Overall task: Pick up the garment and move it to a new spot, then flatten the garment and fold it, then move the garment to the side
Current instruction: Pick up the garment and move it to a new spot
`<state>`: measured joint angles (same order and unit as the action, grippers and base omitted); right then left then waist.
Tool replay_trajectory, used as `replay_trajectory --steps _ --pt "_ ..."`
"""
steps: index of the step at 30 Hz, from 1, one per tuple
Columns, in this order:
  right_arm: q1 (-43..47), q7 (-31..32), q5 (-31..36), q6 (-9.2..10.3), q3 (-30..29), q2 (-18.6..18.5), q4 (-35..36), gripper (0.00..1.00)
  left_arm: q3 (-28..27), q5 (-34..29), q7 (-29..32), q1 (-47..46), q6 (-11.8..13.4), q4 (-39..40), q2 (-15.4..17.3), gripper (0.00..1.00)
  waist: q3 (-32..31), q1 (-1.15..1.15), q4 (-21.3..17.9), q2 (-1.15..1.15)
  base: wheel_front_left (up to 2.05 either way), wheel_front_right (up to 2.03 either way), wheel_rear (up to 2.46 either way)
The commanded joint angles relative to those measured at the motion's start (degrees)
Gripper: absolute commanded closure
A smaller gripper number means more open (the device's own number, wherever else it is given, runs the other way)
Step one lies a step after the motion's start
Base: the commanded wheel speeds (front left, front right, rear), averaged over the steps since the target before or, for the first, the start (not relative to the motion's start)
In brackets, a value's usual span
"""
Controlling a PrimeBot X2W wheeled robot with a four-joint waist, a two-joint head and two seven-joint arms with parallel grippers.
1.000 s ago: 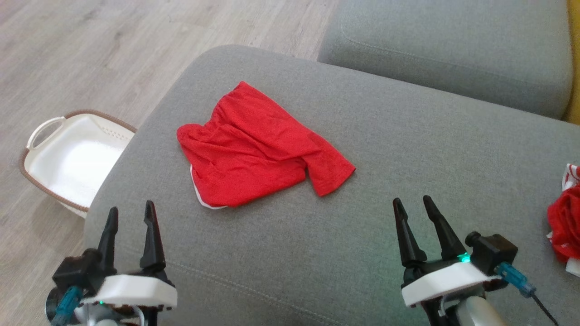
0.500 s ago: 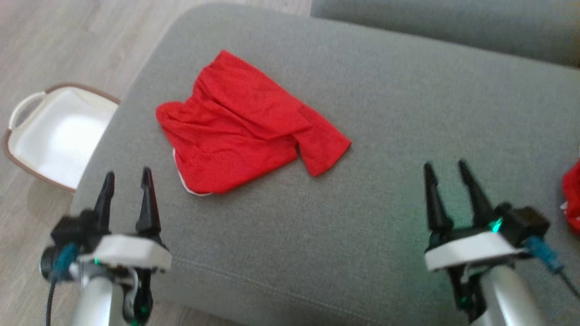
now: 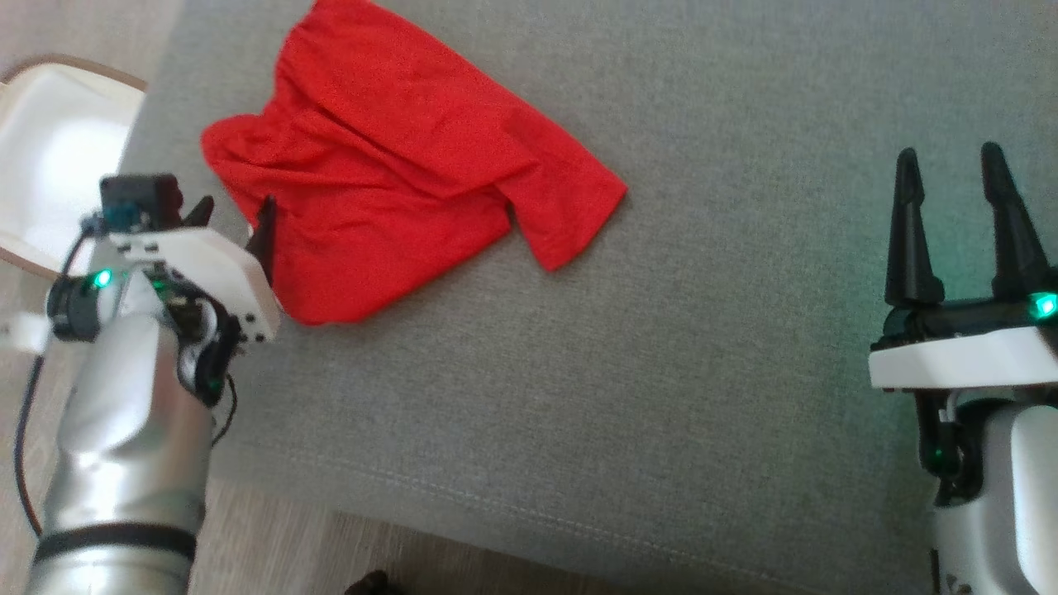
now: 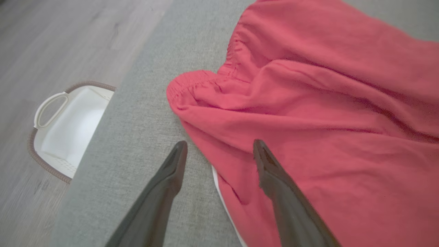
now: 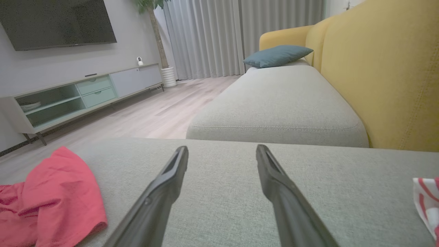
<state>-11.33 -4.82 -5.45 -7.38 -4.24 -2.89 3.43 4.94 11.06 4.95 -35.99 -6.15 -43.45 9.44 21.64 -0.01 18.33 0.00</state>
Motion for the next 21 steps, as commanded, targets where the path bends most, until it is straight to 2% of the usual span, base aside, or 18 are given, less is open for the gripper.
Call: replay_trajectory --steps 1,6,14,15,16,17,21 --pt "-1.28 0.35 0.42 -0.11 1.41 -0.49 2.62 0.00 -1.66 0.73 0.38 -2.44 -0.24 0.43 3.11 0.00 2.04 0.01 -1.23 0.00 0.00 0.00 0.00" --pt "-0.99 1.62 0.54 -0.11 1.57 -0.56 5.32 0.00 -1.79 1.60 2.76 -8.12 -0.21 -7.73 4.27 0.00 3.98 0.01 -2.48 0.00 0.00 0.00 0.00" --pt "-0.51 1.64 0.48 -0.11 1.54 -0.47 6.15 0.00 -2.34 3.57 1.77 -12.38 -0.32 -16.39 4.15 0.00 4.59 0.01 -4.10 0.00 0.00 0.00 0.00" --pt "-0.52 1.58 0.44 -0.11 1.54 -0.45 6.10 0.00 -2.46 4.16 1.49 -12.62 -0.49 -17.07 3.91 0.07 4.48 0.01 -4.26 0.00 0.00 0.00 0.00" --pt "-0.54 1.49 0.39 -0.11 1.54 -0.42 5.99 0.00 -2.57 4.77 1.24 -12.81 -0.66 -17.68 3.67 0.61 4.29 0.01 -4.43 0.00 0.00 0.00 0.00" --pt "-0.54 1.38 0.32 -0.11 1.59 -0.39 5.78 0.00 -2.55 5.30 0.90 -12.95 -0.83 -18.18 3.49 1.00 4.01 0.01 -4.59 0.00 0.00 0.00 0.00" --pt "-0.56 0.60 -0.12 -0.11 2.28 -0.24 4.62 0.00 -1.70 6.33 -1.68 -12.90 -1.19 -19.07 4.03 1.00 2.43 0.01 -5.52 0.00 0.00 0.00 0.00"
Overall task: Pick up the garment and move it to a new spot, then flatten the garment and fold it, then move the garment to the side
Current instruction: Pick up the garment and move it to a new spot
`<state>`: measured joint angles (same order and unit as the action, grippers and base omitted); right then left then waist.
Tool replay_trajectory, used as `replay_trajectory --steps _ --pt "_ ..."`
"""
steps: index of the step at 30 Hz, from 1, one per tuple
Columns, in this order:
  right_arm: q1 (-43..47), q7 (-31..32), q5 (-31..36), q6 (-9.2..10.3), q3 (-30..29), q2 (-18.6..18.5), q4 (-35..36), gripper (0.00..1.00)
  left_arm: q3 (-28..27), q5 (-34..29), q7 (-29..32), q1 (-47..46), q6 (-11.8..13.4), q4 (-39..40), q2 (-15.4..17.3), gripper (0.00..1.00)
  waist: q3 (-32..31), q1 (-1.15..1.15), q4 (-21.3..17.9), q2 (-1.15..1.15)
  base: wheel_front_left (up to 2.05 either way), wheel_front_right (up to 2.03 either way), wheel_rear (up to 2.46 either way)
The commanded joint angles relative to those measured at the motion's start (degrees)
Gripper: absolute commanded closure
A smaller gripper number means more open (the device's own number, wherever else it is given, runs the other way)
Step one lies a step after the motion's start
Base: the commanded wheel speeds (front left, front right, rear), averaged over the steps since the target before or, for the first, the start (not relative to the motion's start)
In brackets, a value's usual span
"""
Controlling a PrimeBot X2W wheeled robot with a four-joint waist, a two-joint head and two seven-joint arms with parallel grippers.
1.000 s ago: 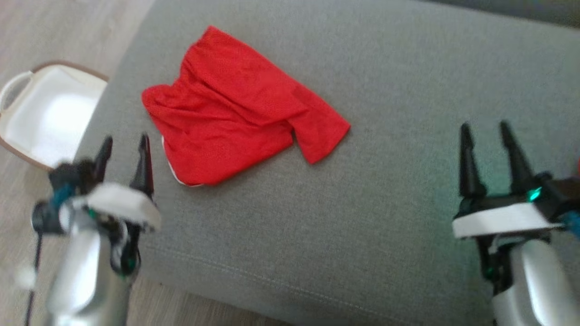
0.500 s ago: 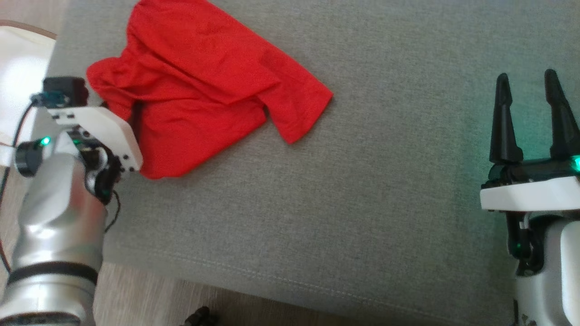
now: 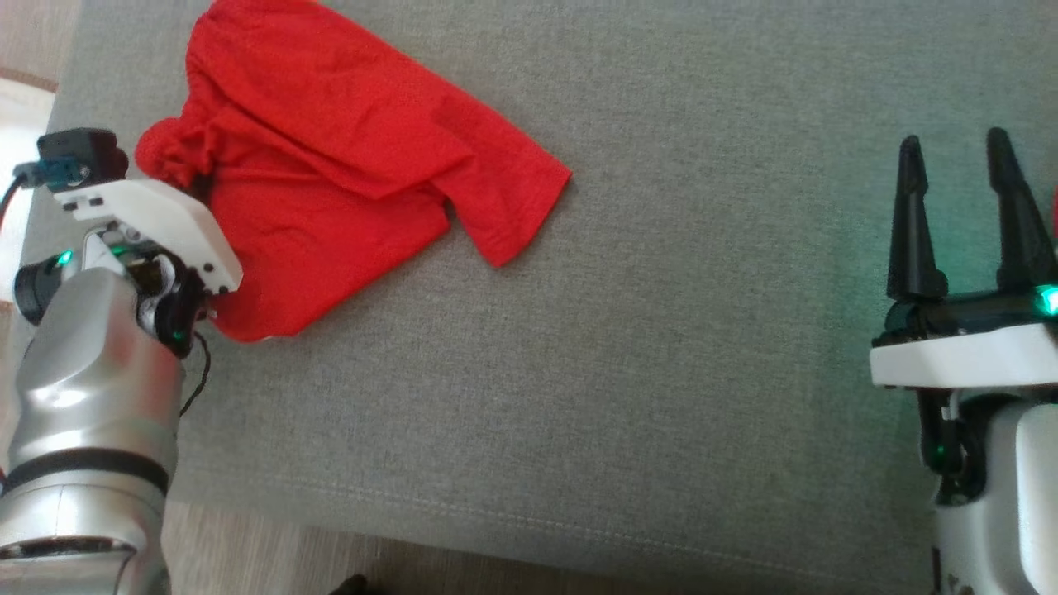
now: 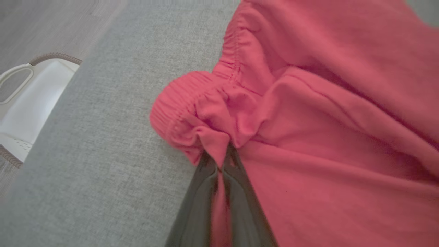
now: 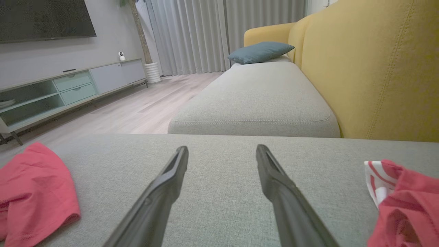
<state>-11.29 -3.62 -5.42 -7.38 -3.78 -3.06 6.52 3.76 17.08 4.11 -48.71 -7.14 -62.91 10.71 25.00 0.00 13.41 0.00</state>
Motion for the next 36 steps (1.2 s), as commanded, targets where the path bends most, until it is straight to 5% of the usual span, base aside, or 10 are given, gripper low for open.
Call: replay_trajectory --steps 1,13,21,29,36 --pt "-0.60 -0.92 -0.36 -0.11 1.94 -0.03 1.15 0.00 -0.28 0.49 -1.80 -0.10 -0.24 0.42 2.96 1.00 -1.49 0.00 -0.88 0.00 0.00 0.00 0.00" --pt "-0.06 -5.30 -4.60 -0.11 2.56 0.16 -5.14 0.00 5.18 4.59 -13.52 2.24 -0.34 11.90 3.01 1.00 -9.62 0.00 -4.22 0.00 0.00 0.00 0.00" --pt "-0.08 -8.32 -8.13 -0.11 4.06 0.17 -10.07 0.00 8.70 8.00 -11.95 7.18 -0.12 29.59 0.82 1.00 -15.35 0.00 -8.17 0.00 0.00 0.00 0.00" --pt "-1.49 -9.93 -9.88 -0.11 5.25 0.18 -13.04 0.00 11.18 10.79 -6.53 9.83 4.30 46.48 -5.57 1.00 -17.75 0.00 -13.61 0.00 0.00 0.00 0.00" --pt "-3.59 -10.66 -10.85 -0.11 6.51 0.18 -14.40 0.00 14.99 13.79 -7.68 5.94 10.67 51.58 -7.70 1.00 -17.67 0.00 -18.58 0.00 0.00 0.00 0.00"
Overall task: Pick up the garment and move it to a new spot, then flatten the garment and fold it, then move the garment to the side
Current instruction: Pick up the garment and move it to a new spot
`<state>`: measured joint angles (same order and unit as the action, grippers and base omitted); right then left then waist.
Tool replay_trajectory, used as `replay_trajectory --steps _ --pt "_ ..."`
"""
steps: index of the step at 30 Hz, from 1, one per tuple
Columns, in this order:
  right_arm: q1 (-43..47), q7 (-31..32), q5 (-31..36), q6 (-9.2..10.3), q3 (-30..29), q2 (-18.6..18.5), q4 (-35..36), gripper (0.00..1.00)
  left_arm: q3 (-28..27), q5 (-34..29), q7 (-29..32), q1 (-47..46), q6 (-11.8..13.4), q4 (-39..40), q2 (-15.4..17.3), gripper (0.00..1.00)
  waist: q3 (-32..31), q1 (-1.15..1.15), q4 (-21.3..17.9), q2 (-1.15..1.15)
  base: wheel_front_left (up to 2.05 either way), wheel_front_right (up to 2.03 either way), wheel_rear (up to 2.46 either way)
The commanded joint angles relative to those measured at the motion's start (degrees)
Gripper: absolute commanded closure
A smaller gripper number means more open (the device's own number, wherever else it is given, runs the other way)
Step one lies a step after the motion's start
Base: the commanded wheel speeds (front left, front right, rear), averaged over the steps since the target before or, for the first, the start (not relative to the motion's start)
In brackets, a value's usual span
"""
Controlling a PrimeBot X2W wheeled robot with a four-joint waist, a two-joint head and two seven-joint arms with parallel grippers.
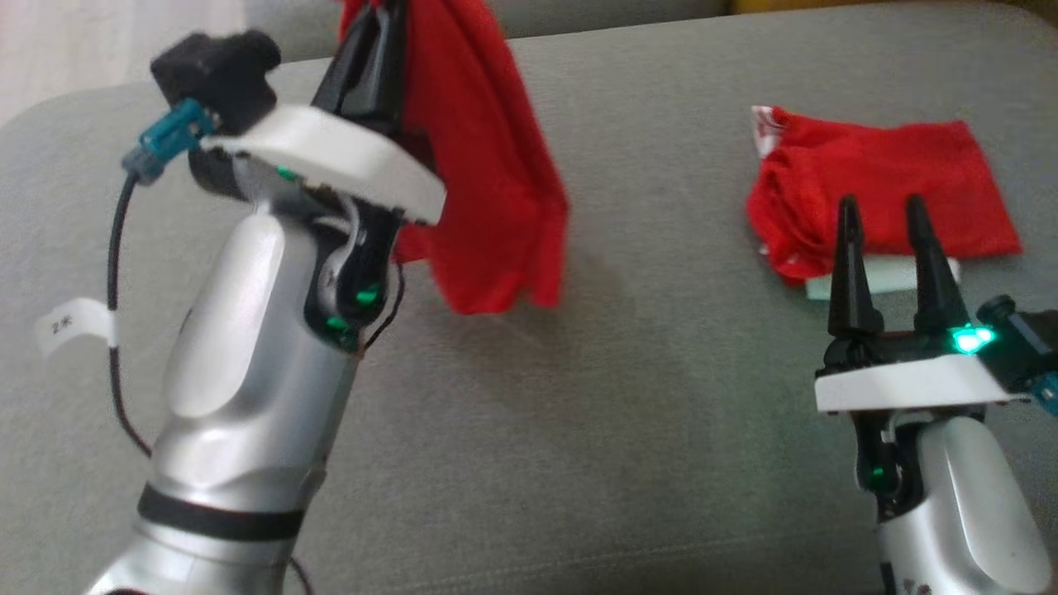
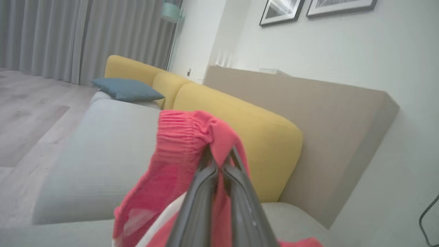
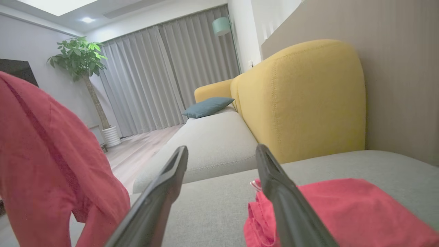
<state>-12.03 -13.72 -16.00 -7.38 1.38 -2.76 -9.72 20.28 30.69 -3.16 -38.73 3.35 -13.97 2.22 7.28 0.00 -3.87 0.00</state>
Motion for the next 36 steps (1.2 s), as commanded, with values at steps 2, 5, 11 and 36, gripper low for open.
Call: replay_trajectory --steps 2,5,11,36 --pt "-3.17 -0.72 -0.53 -0.11 1.73 -0.12 1.60 0.00 0.51 2.76 -2.10 -5.37 2.30 3.75 0.70 1.00 0.37 0.00 -2.38 0.00 0.00 0.00 0.00" --pt "-3.45 -0.92 -0.82 -0.11 2.07 -0.12 1.23 0.00 3.32 6.99 -5.96 -6.85 6.46 4.82 0.68 1.00 0.93 0.00 -3.62 0.00 0.00 0.00 0.00" --pt "-3.84 -1.15 -1.15 -0.11 2.14 -0.12 1.29 0.00 6.40 9.44 -10.56 -5.01 11.07 0.51 0.67 1.00 2.97 0.00 -4.70 0.00 0.00 0.00 0.00" --pt "-2.88 -1.27 0.63 -0.11 2.77 -0.12 -0.53 0.00 -2.52 -7.34 -11.83 5.15 6.45 -15.29 3.22 0.00 2.82 0.00 1.05 0.00 0.00 0.00 0.00"
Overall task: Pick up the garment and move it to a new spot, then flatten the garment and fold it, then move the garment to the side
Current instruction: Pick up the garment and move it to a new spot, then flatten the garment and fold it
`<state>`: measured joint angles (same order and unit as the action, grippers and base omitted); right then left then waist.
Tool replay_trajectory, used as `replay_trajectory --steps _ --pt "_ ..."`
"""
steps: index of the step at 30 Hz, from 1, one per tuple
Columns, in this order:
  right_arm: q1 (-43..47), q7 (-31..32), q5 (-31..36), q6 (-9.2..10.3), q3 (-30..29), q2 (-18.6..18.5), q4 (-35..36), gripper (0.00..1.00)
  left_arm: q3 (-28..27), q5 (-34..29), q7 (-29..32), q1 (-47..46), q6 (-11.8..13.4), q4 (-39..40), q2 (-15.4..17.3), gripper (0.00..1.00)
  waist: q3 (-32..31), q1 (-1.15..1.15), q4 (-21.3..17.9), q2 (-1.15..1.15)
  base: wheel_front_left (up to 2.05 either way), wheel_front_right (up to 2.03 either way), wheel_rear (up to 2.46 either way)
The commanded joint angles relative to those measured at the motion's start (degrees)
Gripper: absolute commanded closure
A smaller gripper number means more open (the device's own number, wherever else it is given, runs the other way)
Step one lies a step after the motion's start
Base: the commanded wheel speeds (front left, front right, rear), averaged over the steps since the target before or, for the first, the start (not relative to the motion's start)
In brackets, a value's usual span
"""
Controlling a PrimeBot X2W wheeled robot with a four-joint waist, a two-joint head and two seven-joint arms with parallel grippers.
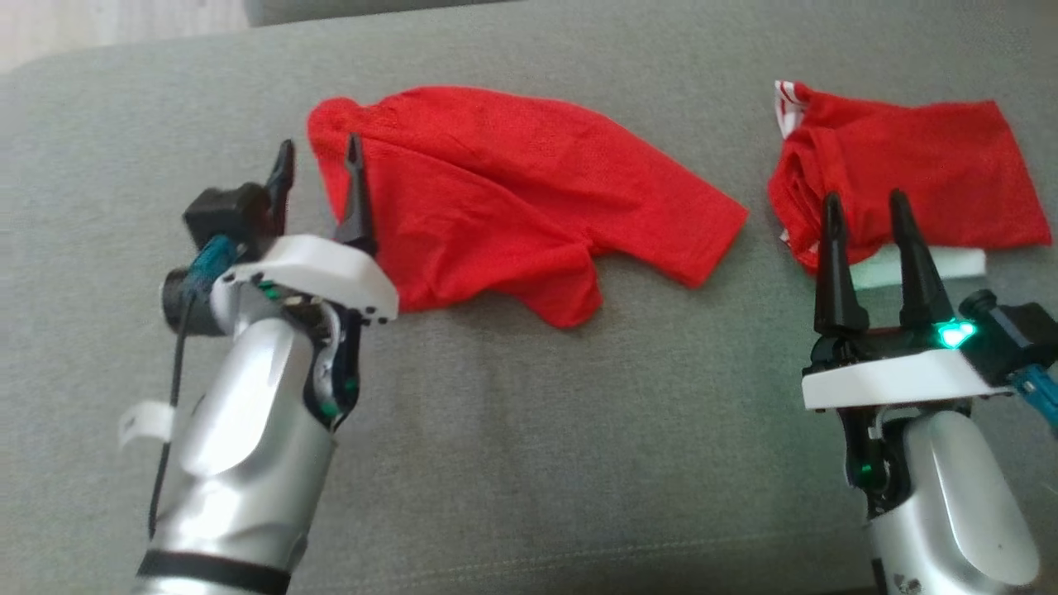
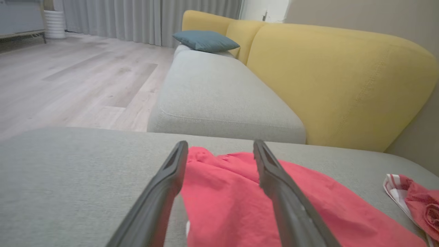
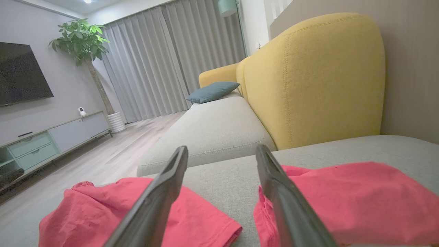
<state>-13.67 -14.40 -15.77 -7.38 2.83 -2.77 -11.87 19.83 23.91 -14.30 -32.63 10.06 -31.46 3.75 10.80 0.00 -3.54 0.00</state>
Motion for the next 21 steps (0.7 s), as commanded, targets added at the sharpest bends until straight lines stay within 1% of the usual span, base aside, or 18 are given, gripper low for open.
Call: replay_trajectory --steps 1,5,10,13,17,21 --pt "-0.98 -0.58 0.49 -0.11 1.39 -0.10 1.44 0.00 -2.78 -1.18 -0.69 -0.21 -0.51 3.27 1.97 0.00 -1.11 0.00 1.13 0.00 0.00 0.00 0.00" --pt "0.17 -0.50 0.50 -0.11 1.64 -0.10 0.80 0.00 -4.83 -4.29 -0.69 3.89 -2.26 9.17 3.50 0.00 -2.89 0.00 2.81 0.00 0.00 0.00 0.00" --pt "1.91 -0.30 0.16 -0.11 2.64 -0.10 -0.04 0.00 -7.72 -7.52 -0.70 11.93 -3.16 17.01 5.02 0.00 -4.93 0.00 4.92 0.00 0.00 0.00 0.00" --pt "3.24 -0.24 -0.05 -0.11 3.32 -0.10 -0.69 0.00 -9.74 -8.32 -0.70 17.60 -3.21 20.99 4.73 0.00 -6.09 0.00 6.15 0.00 0.00 0.00 0.00" --pt "4.95 -0.13 -0.26 -0.11 4.22 -0.10 -1.44 0.00 -11.94 -9.64 -0.70 24.11 -3.31 26.06 3.44 0.00 -7.23 0.00 7.63 0.00 0.00 0.00 0.00" --pt "5.71 -0.02 -0.16 -0.11 4.36 -0.10 -1.84 0.00 -13.47 -9.95 -0.70 26.82 -3.98 28.61 2.10 0.00 -7.30 0.00 8.80 0.00 0.00 0.00 0.00"
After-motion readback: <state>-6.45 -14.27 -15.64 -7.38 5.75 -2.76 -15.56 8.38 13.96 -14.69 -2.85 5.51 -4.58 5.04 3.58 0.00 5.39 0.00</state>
